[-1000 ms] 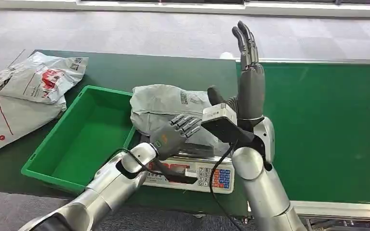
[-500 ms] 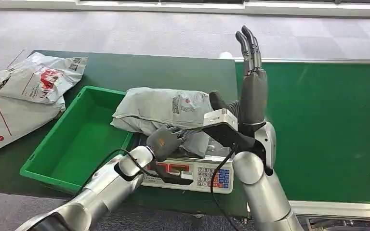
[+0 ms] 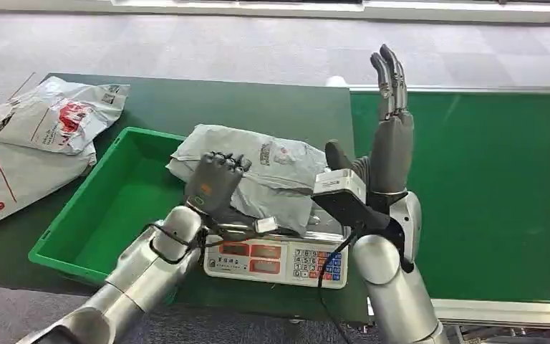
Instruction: Moved the parcel from conveyor to table for the left to box.
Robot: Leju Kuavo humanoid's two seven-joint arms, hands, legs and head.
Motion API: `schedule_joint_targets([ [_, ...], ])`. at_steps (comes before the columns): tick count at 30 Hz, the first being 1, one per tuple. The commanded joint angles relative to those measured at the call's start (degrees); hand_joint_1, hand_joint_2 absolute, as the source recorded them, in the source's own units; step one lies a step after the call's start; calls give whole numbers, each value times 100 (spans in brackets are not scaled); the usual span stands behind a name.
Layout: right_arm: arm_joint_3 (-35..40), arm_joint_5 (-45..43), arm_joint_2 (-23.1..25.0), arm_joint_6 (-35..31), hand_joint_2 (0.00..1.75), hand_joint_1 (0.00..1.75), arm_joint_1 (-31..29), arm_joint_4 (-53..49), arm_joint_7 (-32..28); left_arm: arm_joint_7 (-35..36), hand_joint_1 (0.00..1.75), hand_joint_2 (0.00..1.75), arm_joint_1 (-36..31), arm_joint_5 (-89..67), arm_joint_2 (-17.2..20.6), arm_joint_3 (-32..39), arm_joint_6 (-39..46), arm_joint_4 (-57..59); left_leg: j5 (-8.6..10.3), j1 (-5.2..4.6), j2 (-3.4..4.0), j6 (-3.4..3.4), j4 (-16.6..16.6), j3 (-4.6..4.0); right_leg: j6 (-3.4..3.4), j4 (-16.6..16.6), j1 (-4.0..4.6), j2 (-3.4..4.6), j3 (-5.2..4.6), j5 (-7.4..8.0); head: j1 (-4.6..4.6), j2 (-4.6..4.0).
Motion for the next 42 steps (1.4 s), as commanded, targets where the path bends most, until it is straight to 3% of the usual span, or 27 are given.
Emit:
schedule_joint_targets([
  [1,-3,-40,-188,-310,0,0,237,25,-26,-650,175,175,452,-257,118,3196,105,-3894,-6,6,24,-1,4,-5,-5,-1,7,21,-11,1,0,0],
  [14,74,-70,-112,-173,0,0,138,72,-10,-630,175,175,235,-326,212,4016,105,-3986,-1,7,25,0,-11,8,-11,-10,6,20,4,0,-2,0],
  [15,74,-70,-112,-173,0,0,138,72,-10,-630,49,175,235,-326,212,4016,105,-3986,-1,4,20,0,-7,5,-10,-5,2,16,1,-3,0,0],
  [16,49,-73,-97,-184,0,0,131,51,-16,-665,0,175,236,-326,198,4031,105,-3773,-1,6,22,0,-11,9,-12,-10,4,17,5,-1,-2,0],
  [17,49,-73,-97,-184,0,0,131,51,-16,-665,0,175,236,-326,198,4031,105,-3773,0,5,15,0,-7,5,-10,-7,3,12,4,-2,0,0],
  [18,55,-61,-120,-164,0,0,90,55,-35,-871,0,175,88,-393,299,3716,-108,-2703,0,5,17,1,-13,12,-11,-13,4,13,10,-1,0,0],
  [19,34,-70,-124,-111,0,0,48,49,-35,-941,0,175,-30,-393,267,3446,-536,-2337,3,2,5,0,-13,13,-9,-9,0,2,13,-3,-2,0],
  [20,25,-78,-143,-20,0,0,3,51,-51,-1461,0,175,-158,47,228,3099,-1572,-1861,4,2,4,0,-15,15,-11,-12,0,0,16,-3,0,0],
  [21,8,-122,-129,112,0,0,-64,74,-102,-1701,0,175,-295,77,162,2777,-2080,-1339,12,3,-17,0,-22,18,-12,-18,1,-21,24,-2,0,0],
  [22,-11,-128,-92,195,0,0,-133,130,-151,-1797,0,175,-468,206,33,2477,-2045,-578,9,-1,-31,1,-6,7,-7,-3,-4,-34,15,-9,0,0],
  [24,54,-237,-12,333,0,0,-410,416,-311,-2609,0,175,-793,634,-180,1733,-3304,948,23,4,-61,3,-15,12,-9,-17,1,-67,29,-3,0,0],
  [27,117,-238,36,304,0,0,-576,600,-311,-2491,0,175,-983,804,-328,1439,-2594,1850,16,-2,-34,9,-7,10,0,-10,-5,-47,20,1,-2,0],
  [28,161,-266,37,344,0,0,-664,666,-308,-2856,0,175,-1198,920,-385,1253,-3373,2268,22,-2,-30,11,-16,14,-1,-20,-5,-43,25,10,0,0],
  [30,220,-279,62,356,0,0,-800,808,-289,-2876,0,175,-1423,995,-517,1030,-3683,2749,20,-2,-7,10,-4,1,2,-13,-5,-13,8,21,-2,0],
  [42,269,-370,15,266,0,0,-876,973,-271,-2848,0,175,-1718,1018,-694,513,-3901,3243,15,-9,18,5,-1,-11,-5,-6,3,11,-13,27,0,0],
])
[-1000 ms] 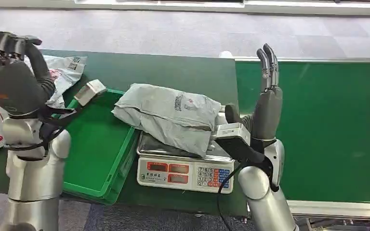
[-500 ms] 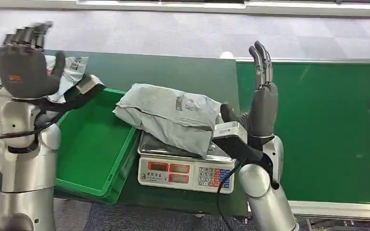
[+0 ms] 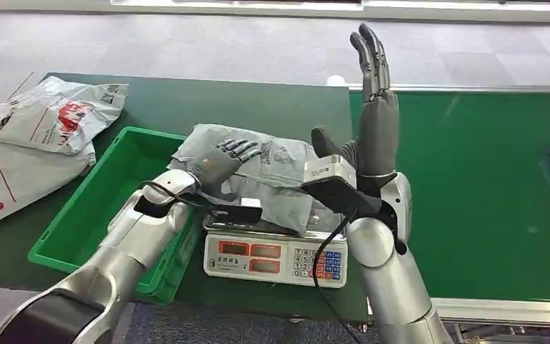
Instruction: Moved the parcel from conveyor to table for the left to box.
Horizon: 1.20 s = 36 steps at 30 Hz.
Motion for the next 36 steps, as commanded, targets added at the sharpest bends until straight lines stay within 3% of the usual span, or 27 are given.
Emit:
schedule_joint_targets([
  [1,176,-63,-107,-79,0,0,-262,536,7,27,0,175,-538,14,-71,-756,-149,1026,0,5,0,1,-3,9,-4,-8,6,-1,11,1,0,0],
  [10,180,-69,-108,-99,0,0,-263,531,9,44,0,175,-535,-23,-34,-887,-148,1052,0,6,6,0,-6,9,-6,-11,4,4,11,3,0,0],
  [15,156,-66,-105,-160,0,0,-220,487,12,161,0,175,-531,-477,18,-1784,-205,1178,1,7,5,0,-10,12,-7,-15,5,3,15,3,0,0],
  [16,149,-63,-109,-167,0,0,-211,470,11,169,80,175,-522,-479,5,-1838,-159,1187,0,5,2,0,-6,10,-5,-9,3,0,13,0,0,0],
  [17,142,-67,-117,-184,0,0,-197,448,22,230,175,175,-524,-542,14,-1957,-46,1168,1,5,4,0,-15,18,-7,-18,4,1,21,3,0,0],
  [31,89,-85,-178,-299,0,0,-54,362,8,460,175,175,-786,-253,144,-2172,320,1021,3,6,2,-2,-12,16,-7,-15,6,1,18,4,0,0],
  [36,21,10,-169,-285,0,0,111,121,56,1010,175,175,-891,-204,214,-2150,1259,784,1,5,1,-1,-3,8,-5,-6,6,-1,9,2,0,0],
])
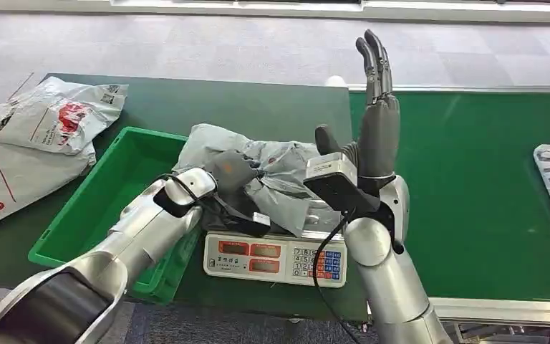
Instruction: Moved the parcel from conveyor to table for the left to box.
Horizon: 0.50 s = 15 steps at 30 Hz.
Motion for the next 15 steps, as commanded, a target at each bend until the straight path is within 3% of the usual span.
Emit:
schedule_joint_targets([
  [1,-23,151,-136,63,0,0,123,-180,73,774,175,175,-332,-48,251,-403,1083,-44,0,6,4,0,-6,8,-6,-10,7,2,8,2,0,0],
  [4,-87,232,-100,126,0,0,193,-351,111,1368,175,175,-411,-273,384,-297,1633,-309,2,9,-1,-3,-2,0,-7,-8,11,-3,2,2,0,0],
  [7,-131,312,-103,121,0,0,304,-461,143,2601,175,175,-506,-1008,701,187,2504,-1010,0,6,3,-5,5,-11,-5,1,8,2,-11,0,0,0],
  [10,-120,342,-105,44,0,0,380,-450,146,2875,175,175,-383,-1160,1151,876,2392,-2052,-3,11,15,-7,8,-17,-8,4,12,14,-20,1,0,0],
  [11,-89,343,-107,30,0,0,363,-417,139,3131,175,175,-380,-1160,1389,790,2242,-2304,-4,11,16,-7,8,-14,-9,3,12,13,-18,-1,0,0],
  [13,-63,338,-110,14,0,0,318,-368,139,3094,175,175,-319,-1160,1479,929,2220,-2430,-5,12,26,-8,-7,4,-12,-11,14,23,-3,1,0,0],
  [15,-35,282,-98,46,0,0,240,-277,131,3572,175,175,-335,-1160,1701,783,2081,-2410,-4,8,37,-9,-5,2,-13,-2,11,34,-12,2,0,0],
])
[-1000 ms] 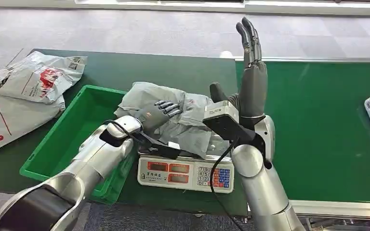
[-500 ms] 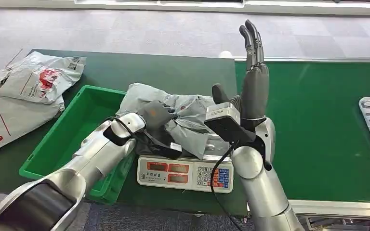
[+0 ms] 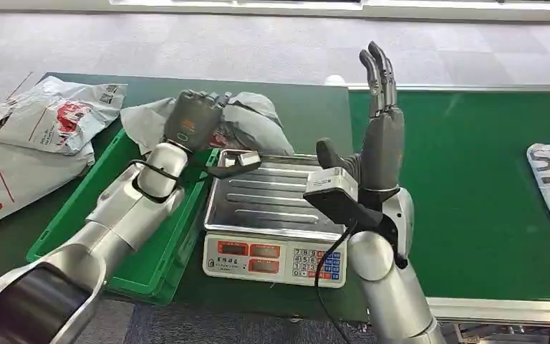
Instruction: Moved the parcel from conveyor to table for the left to box.
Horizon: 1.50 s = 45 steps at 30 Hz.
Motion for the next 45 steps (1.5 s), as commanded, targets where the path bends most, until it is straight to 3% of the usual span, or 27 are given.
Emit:
schedule_joint_targets([
  [1,-19,-46,-85,-16,0,0,-167,172,-9,712,175,175,-149,-388,1083,518,-304,-1251,-5,9,25,-4,-4,12,-11,-7,11,23,5,4,0,0],
  [9,-41,-39,-32,27,0,0,-56,98,-56,1315,175,175,-14,-388,1392,314,-575,-1187,-1,18,8,-1,-11,12,-8,-13,7,6,15,-1,0,0],
  [10,-46,-36,-30,43,0,0,-56,85,-58,1357,38,175,-18,-388,1403,293,-624,-1137,-2,20,12,-1,-15,17,-9,-18,8,10,19,1,0,0],
  [11,-56,-29,-26,82,0,0,-63,70,-58,1435,0,175,-48,-388,1415,233,-800,-972,-1,17,9,-2,-6,6,-7,-5,4,8,7,-2,0,0],
  [12,-73,-20,-14,126,0,0,-84,73,-59,1486,0,0,-83,-388,1344,294,-1175,-653,-2,20,11,-2,-8,11,-9,-10,6,10,14,-2,0,0],
  [14,-100,-3,3,189,0,0,-177,113,-60,1721,0,0,-223,-388,1179,291,-1726,42,0,19,2,-3,-7,9,-9,-9,5,1,14,-2,0,0],
  [17,-94,11,-46,200,0,0,-216,83,-21,2356,0,0,-323,-388,1075,264,-1670,598,2,18,-1,-3,-5,7,-9,-5,4,-2,12,-1,0,0],
  [23,-68,-2,-77,169,0,0,-128,25,-1,2718,0,0,-244,-388,1169,470,-1537,100,2,23,-14,-4,-2,2,-10,-8,14,-14,9,-5,0,0],
  [25,-64,-8,-63,148,0,0,-46,-15,0,2850,0,0,8,-388,1255,862,-798,-498,2,20,-10,-3,-1,0,-8,-6,12,-11,6,-3,0,0],
  [26,-55,2,-70,110,0,0,15,-54,-3,2498,0,0,310,-388,1164,1623,-262,-1080,0,19,-7,-2,-5,5,-9,-9,12,-8,11,-4,0,0],
  [31,-51,4,-73,102,0,0,32,-64,-3,2479,0,0,342,-388,1184,1649,-351,-1217,1,20,-3,-2,-5,-1,-7,-11,11,-4,7,-1,0,0],
  [32,-39,7,-85,89,0,0,36,-70,-1,2300,0,0,562,-291,1066,2038,307,-1674,1,20,-2,-1,-6,2,-7,-13,12,-4,9,-1,0,0],
  [33,-65,-29,-173,-124,0,0,293,-92,-71,-2348,0,0,1561,3442,-545,4459,981,-4230,1,19,-9,0,-8,3,-6,-14,5,-10,13,-4,0,0],
  [35,-65,-29,-173,-124,0,0,293,-92,-71,-2348,0,0,1561,3442,-545,4459,981,-4230,2,21,-43,5,2,-12,-2,-17,6,-42,6,-11,0,0],
  [36,-62,-54,-168,-123,0,0,269,-59,-82,-3068,0,0,1603,4162,-738,4438,994,-4683,-3,19,-22,4,6,-10,-2,-12,3,-22,2,-10,0,0],
  [37,-63,-63,-159,-141,0,0,242,-12,-87,-3180,0,0,1699,5042,-704,4477,991,-4725,-5,16,-21,6,0,-3,0,-16,0,-21,11,-10,2,0],
  [38,-56,-139,-146,-125,0,0,169,102,-97,-3987,0,0,1937,6466,-954,4488,187,-5581,-7,15,-17,8,0,-7,3,-17,0,-17,11,-11,0,0],
  [39,-63,-176,-144,-140,0,0,98,223,-105,-3978,0,0,2158,7695,-1030,4456,-200,-6130,-15,14,11,8,6,-12,1,-8,-2,12,-4,-7,2,0],
  [41,-71,-199,-137,-153,0,0,50,305,-119,-3701,0,0,2310,7577,-1048,4334,-163,-6513,-22,12,50,6,-1,2,-2,-13,-3,40,-7,-3,0,0],
  [45,-71,-199,-137,-153,0,0,50,305,-119,-3701,0,0,2310,7577,-1048,4334,-163,-6513,-20,11,21,6,-2,3,-3,-14,10,10,6,-10,0,0],
])
